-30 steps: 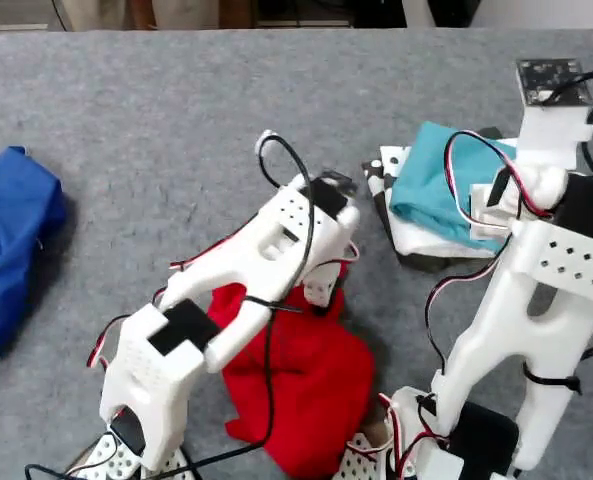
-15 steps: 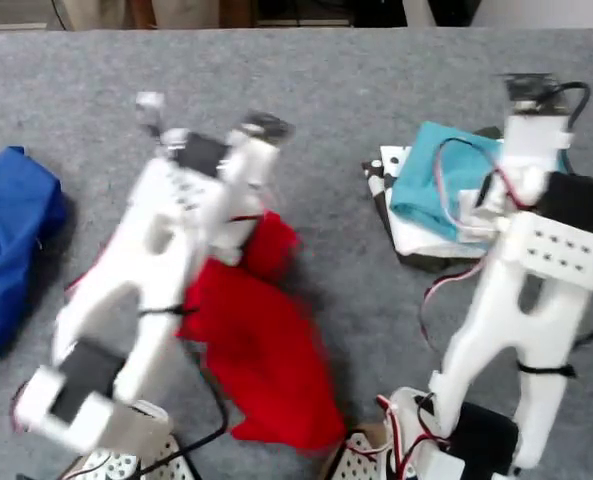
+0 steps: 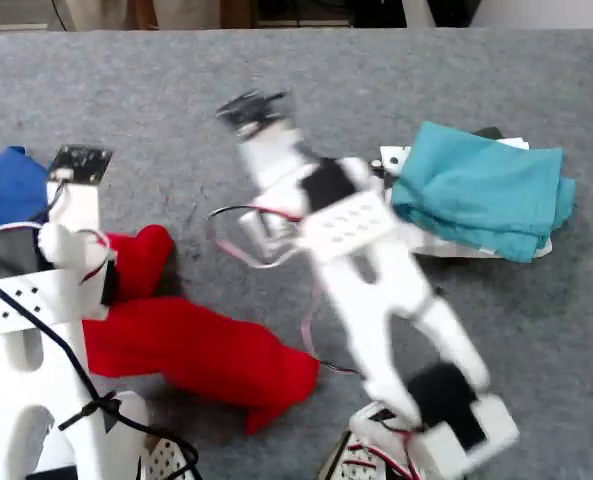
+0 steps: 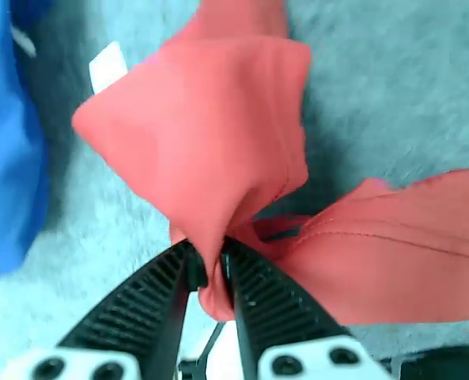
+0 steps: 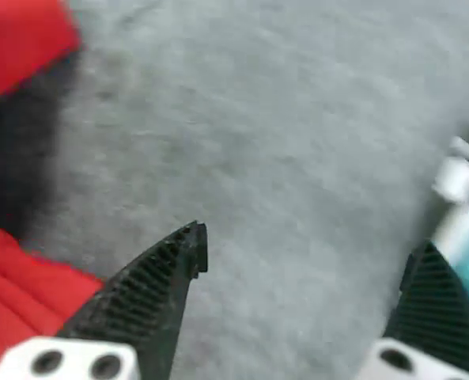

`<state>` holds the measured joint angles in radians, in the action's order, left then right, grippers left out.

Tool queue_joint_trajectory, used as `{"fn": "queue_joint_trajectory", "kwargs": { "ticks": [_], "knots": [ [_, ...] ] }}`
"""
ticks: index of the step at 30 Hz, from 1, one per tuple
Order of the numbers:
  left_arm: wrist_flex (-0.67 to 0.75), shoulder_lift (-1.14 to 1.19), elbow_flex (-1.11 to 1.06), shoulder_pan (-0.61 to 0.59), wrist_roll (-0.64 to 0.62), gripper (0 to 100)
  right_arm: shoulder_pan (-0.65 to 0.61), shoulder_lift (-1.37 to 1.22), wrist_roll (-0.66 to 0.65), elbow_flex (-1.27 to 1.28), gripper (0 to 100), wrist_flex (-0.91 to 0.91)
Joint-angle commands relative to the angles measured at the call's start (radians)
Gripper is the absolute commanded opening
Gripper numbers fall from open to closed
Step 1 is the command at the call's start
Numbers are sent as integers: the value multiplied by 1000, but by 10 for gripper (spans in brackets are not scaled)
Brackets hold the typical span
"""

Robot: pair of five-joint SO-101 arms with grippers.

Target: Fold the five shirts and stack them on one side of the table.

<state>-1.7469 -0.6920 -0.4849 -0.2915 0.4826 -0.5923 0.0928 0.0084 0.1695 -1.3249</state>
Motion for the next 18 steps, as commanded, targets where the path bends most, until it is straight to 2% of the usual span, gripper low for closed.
{"fn": "queue_joint_trajectory", "kwargs": {
  "ticks": [1,5,10,12,14,18],
  "knots": [
    [-9,-25,-74,-61,54,18,-114,-185,11,-134,379,40],
    [-9,-35,-120,-66,78,18,-130,-395,11,-358,379,-74],
    [-9,-36,-8,-11,74,18,8,-573,3,-716,379,-379],
    [-9,-36,68,40,66,18,88,-631,3,-855,379,-462],
    [-9,-25,147,117,14,18,179,-657,3,-931,379,-463],
    [104,-28,187,305,-132,18,295,-602,-66,-894,378,-463]
  ]
}}
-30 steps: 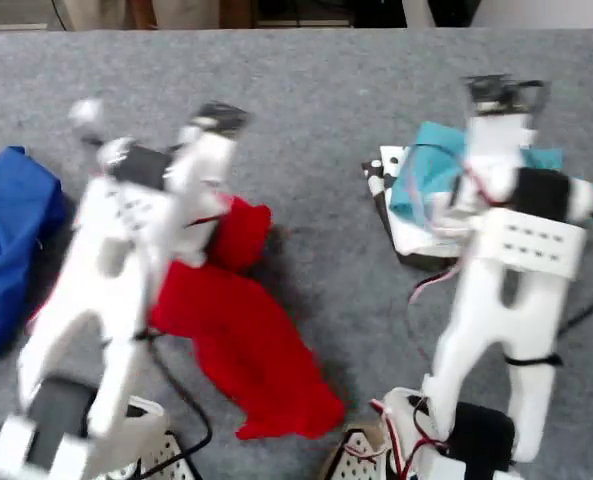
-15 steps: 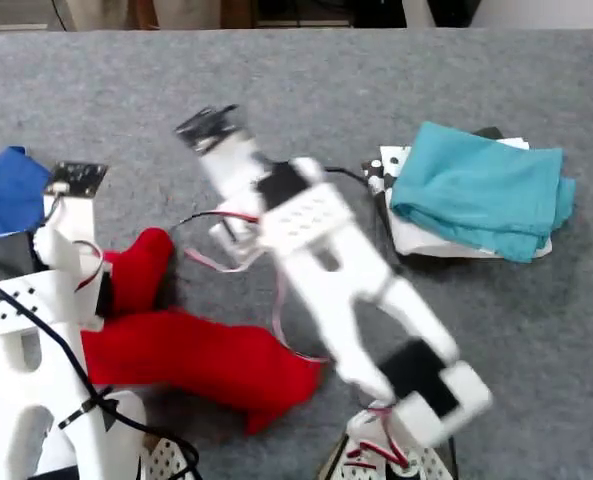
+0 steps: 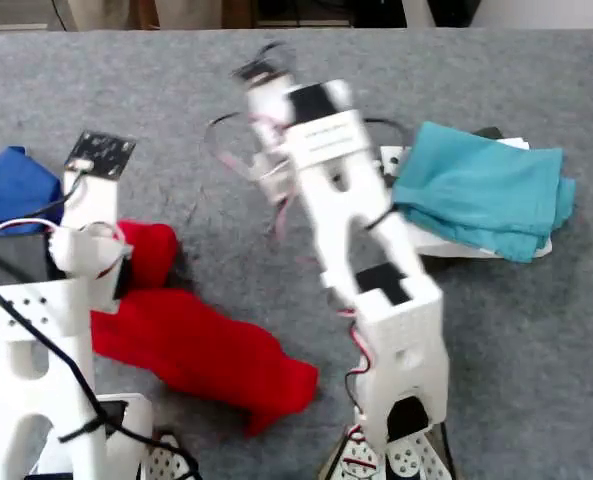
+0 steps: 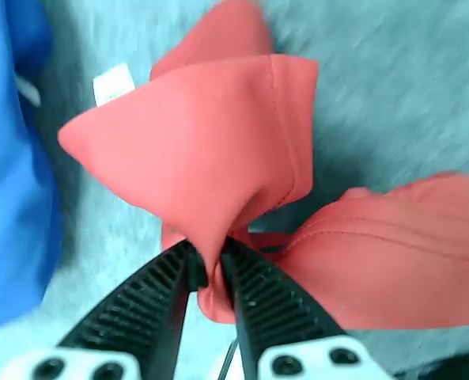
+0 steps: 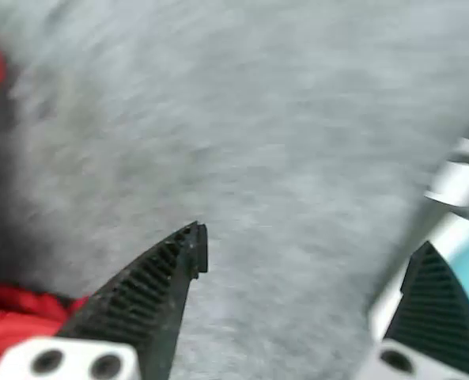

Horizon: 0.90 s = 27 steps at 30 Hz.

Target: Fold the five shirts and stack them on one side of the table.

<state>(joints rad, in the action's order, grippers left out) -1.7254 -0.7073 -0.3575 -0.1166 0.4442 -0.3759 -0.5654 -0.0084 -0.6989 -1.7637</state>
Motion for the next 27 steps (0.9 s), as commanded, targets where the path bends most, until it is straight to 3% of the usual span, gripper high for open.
{"fn": "queue_joint_trajectory", "kwargs": {
  "ticks": [1,9,15,18,22,27],
  "knots": [
    [120,-15,55,180,-133,18,99,85,-71,4,378,-25],
    [284,-7,61,454,-299,18,249,400,-100,263,378,-21],
    [344,113,184,520,-400,18,294,527,-213,429,378,-18],
    [295,214,290,517,-423,18,292,539,-219,473,379,-9],
    [255,372,259,423,-419,18,292,539,-218,510,379,20],
    [365,555,112,292,-315,18,286,538,-212,561,379,77]
  ]
}}
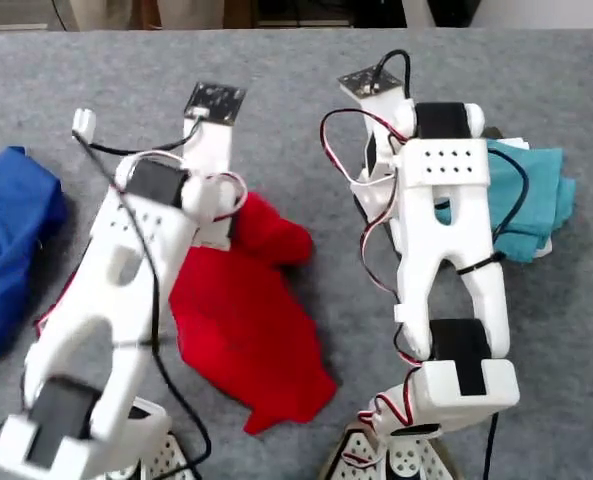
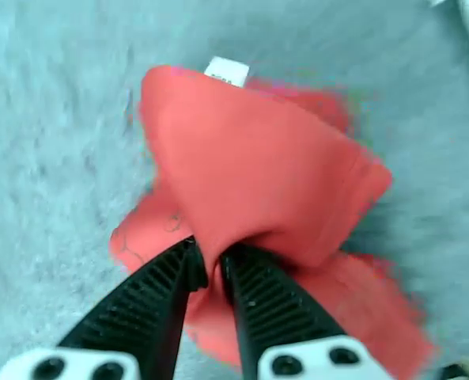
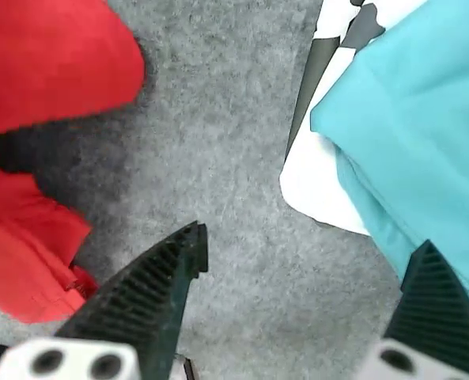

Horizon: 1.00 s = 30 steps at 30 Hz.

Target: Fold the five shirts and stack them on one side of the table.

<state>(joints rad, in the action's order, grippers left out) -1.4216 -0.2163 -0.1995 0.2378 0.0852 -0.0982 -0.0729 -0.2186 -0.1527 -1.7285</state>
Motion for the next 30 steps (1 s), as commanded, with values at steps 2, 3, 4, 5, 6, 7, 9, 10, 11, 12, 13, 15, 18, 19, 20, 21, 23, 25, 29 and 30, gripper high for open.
{"fn": "queue_joint_trajectory", "kwargs": {
  "ticks": [2,3,4,5,6,7,9,10,11,12,13,15,18,19,20,21,23,25,29,30],
  "knots": [
    [121,107,-97,-103,71,18,7,45,2,35,379,60],
    [137,114,-118,-120,81,18,2,45,20,36,379,60],
    [141,114,-135,-133,97,18,-7,45,52,39,379,60],
    [140,110,-150,-141,115,18,-16,45,89,42,379,60],
    [137,104,-167,-146,137,18,-35,45,126,44,379,55],
    [126,93,-184,-147,158,18,-53,45,167,45,379,54],
    [103,58,-222,-140,193,18,-97,45,258,45,379,38],
    [104,41,-247,-138,209,18,-122,45,305,45,379,32],
    [114,22,-270,-133,218,18,-148,45,351,47,379,28],
    [132,5,-295,-138,224,18,-171,45,394,53,379,25],
    [155,-8,-318,-147,224,18,-191,42,431,62,379,25],
    [213,-22,-353,-193,218,18,-236,25,491,79,379,40],
    [308,-16,-400,-287,215,18,-282,-35,552,107,379,83],
    [339,-8,-422,-313,215,18,-294,-64,566,110,378,98],
    [367,-1,-445,-333,215,18,-305,-94,577,110,378,106],
    [390,8,-463,-348,216,18,-315,-128,586,105,378,114],
    [404,22,-477,-367,216,18,-328,-196,614,91,378,130],
    [402,30,-479,-364,216,18,-331,-259,637,65,360,140],
    [400,35,-488,-304,215,18,-329,-323,632,-19,262,92],
    [400,35,-491,-288,215,18,-329,-326,631,-39,242,71]
  ]
}}
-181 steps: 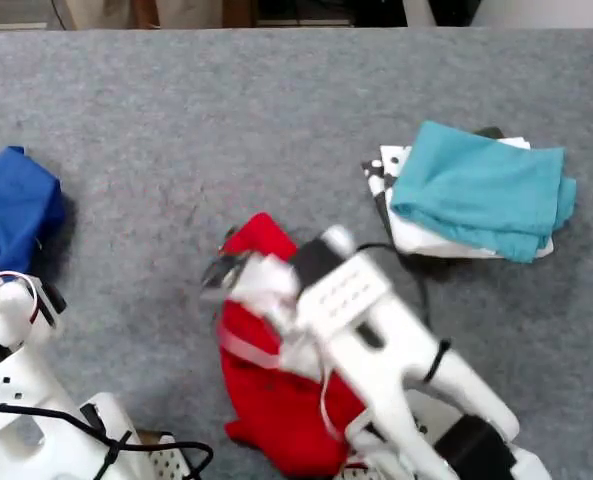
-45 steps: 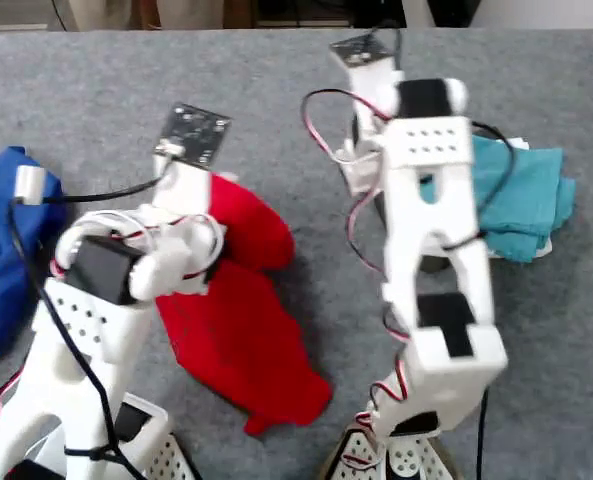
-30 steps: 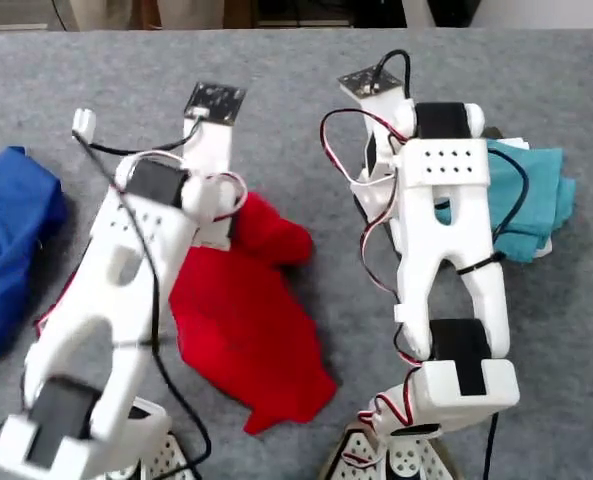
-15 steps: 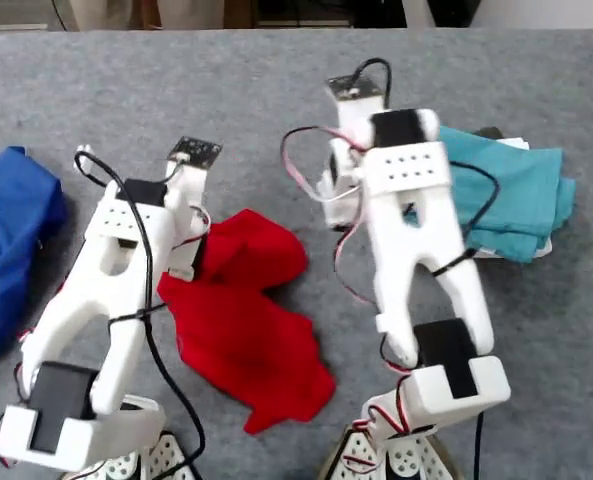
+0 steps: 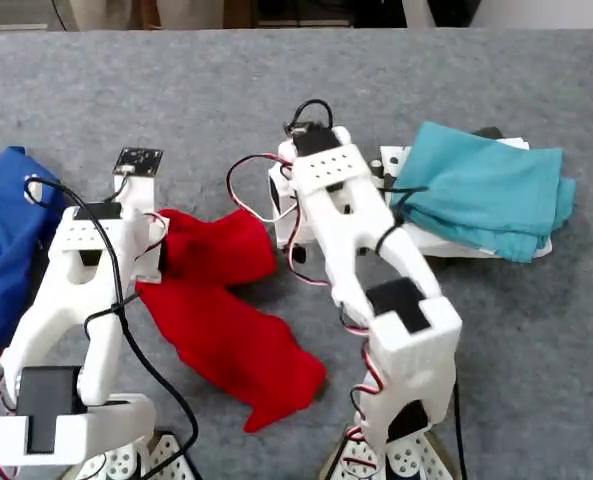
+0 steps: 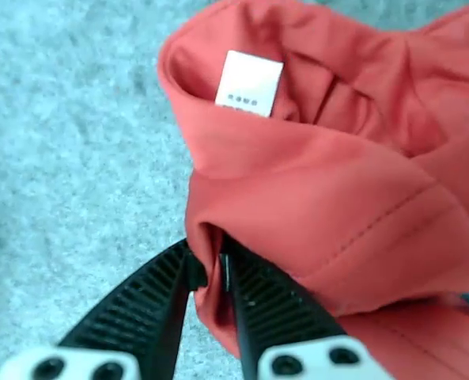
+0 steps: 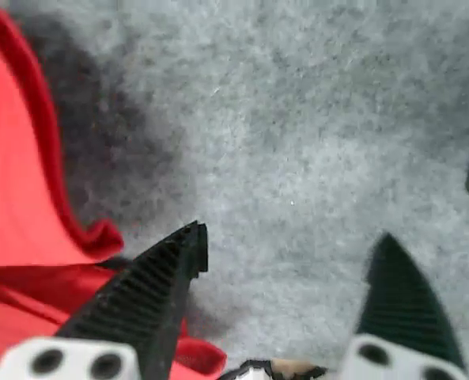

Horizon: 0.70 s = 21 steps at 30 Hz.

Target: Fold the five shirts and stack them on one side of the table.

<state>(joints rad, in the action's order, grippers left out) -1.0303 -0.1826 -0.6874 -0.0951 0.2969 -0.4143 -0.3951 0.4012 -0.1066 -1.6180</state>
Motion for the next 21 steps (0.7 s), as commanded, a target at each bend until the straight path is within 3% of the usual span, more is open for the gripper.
{"fn": "queue_joint_trajectory", "kwargs": {
  "ticks": [1,6,14,21],
  "knots": [
    [12,1,-5,57,3,18,-15,-2,-2,-102,226,-64],
    [9,2,-6,130,3,18,-16,24,-37,-139,156,-160],
    [6,1,-14,180,-44,18,-16,285,-29,117,143,-157],
    [9,-1,-11,163,-44,18,-116,559,-29,387,142,97]
  ]
}}
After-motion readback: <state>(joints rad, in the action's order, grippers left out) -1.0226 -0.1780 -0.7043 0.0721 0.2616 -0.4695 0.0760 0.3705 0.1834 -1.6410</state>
